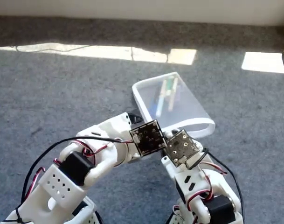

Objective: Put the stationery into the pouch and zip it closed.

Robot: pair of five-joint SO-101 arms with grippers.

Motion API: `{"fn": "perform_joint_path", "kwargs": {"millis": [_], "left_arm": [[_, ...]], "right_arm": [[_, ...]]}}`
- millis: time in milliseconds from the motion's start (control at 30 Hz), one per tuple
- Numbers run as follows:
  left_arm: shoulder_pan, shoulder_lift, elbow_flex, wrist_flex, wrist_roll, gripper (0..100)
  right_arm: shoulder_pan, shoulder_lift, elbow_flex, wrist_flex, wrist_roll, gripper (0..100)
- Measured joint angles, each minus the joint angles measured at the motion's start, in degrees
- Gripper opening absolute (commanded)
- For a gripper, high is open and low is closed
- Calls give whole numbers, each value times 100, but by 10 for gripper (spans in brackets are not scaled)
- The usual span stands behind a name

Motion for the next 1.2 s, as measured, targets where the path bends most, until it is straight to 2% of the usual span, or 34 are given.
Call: {"fn": "perform_joint_path", "kwargs": {"millis": [200,467,667,900,1200], "left_arm": [[18,-114,624,-993,26,316],[281,-132,1204,-1670,-18,316],[290,-132,1336,-1855,-229,315],[290,-132,1723,-2479,-264,315],[255,-141,1820,-2514,-255,300]], "right_arm": [[26,0,0,0,0,6],[35,9,9,9,-9,6],[35,9,9,9,-9,6],[35,9,9,9,-9,6],[26,0,0,9,-193,6]]}}
